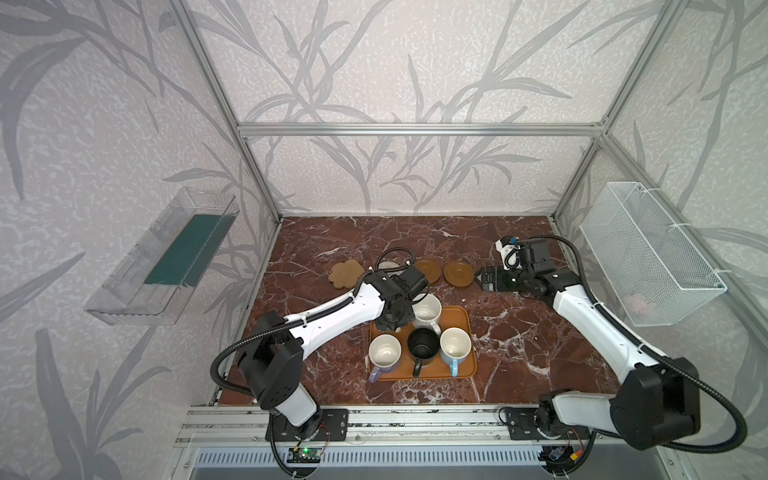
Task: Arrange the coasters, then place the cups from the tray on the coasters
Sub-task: 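Lift the beige mug with the left gripper while the right gripper nears the tray, then lower the beige mug onto the flower-shaped cork coaster with the left gripper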
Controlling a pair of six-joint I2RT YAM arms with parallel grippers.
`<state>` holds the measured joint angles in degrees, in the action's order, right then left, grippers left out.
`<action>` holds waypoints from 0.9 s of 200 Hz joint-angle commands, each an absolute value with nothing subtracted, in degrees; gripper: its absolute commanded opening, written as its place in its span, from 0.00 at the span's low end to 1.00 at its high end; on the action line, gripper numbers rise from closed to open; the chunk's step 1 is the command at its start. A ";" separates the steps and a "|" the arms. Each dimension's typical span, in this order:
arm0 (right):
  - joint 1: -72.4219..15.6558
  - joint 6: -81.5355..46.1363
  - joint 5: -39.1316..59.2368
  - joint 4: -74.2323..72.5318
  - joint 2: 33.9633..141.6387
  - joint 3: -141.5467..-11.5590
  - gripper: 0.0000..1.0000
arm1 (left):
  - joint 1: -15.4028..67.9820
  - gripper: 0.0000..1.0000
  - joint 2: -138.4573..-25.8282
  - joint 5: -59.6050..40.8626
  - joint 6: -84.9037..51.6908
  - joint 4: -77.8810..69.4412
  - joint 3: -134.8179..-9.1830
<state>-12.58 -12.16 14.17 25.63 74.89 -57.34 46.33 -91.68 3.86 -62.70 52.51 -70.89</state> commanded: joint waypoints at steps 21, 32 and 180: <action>-14.10 -10.74 17.75 23.08 73.59 -56.82 0.97 | 45.97 0.00 -88.43 7.80 -57.84 53.39 -73.19; -14.56 -10.51 18.63 22.53 73.22 -56.87 0.97 | 45.80 0.00 -87.83 9.55 -56.70 53.84 -73.60; -31.55 -14.51 28.42 15.91 81.02 -65.21 0.91 | 31.79 0.00 -77.25 9.52 -32.39 33.49 -62.79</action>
<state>-29.76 -11.16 24.64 19.00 78.13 -62.41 34.37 -79.88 7.46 -40.40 42.78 -63.44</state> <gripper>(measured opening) 0.914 0.181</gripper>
